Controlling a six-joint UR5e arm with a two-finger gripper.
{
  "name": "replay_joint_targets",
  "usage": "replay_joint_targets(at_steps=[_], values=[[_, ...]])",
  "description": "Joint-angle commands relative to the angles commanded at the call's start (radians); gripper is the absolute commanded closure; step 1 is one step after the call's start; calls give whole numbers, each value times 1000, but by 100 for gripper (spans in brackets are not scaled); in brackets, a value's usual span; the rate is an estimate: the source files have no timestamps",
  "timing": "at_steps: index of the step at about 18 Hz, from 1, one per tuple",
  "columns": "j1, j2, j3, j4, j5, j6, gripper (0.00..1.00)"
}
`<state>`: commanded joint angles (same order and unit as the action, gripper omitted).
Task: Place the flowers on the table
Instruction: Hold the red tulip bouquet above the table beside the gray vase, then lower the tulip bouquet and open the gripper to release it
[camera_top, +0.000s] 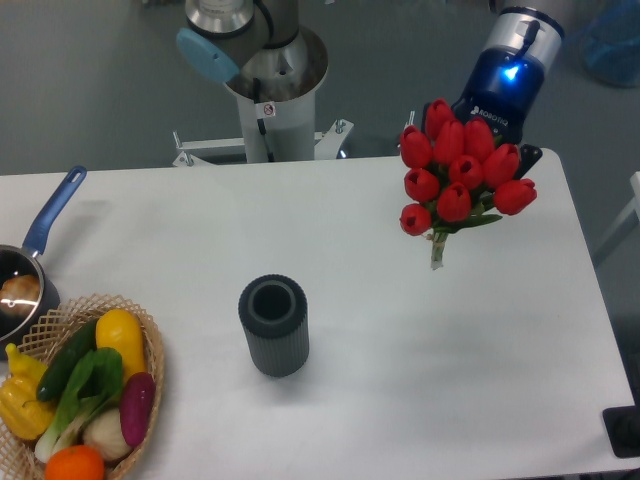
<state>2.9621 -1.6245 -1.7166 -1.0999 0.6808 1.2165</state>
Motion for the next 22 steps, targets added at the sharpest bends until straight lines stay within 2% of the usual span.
replay_joint_targets(at_steps=[4, 10, 13, 16, 22], values=[[-9, 0, 31, -3, 86, 3, 48], [-116, -27, 83, -2, 440, 20, 48], [-156, -40, 78, -5, 583, 52, 48], [-178, -60, 71, -6, 669, 52, 48], [-215, -138, 61, -32, 853, 52, 47]])
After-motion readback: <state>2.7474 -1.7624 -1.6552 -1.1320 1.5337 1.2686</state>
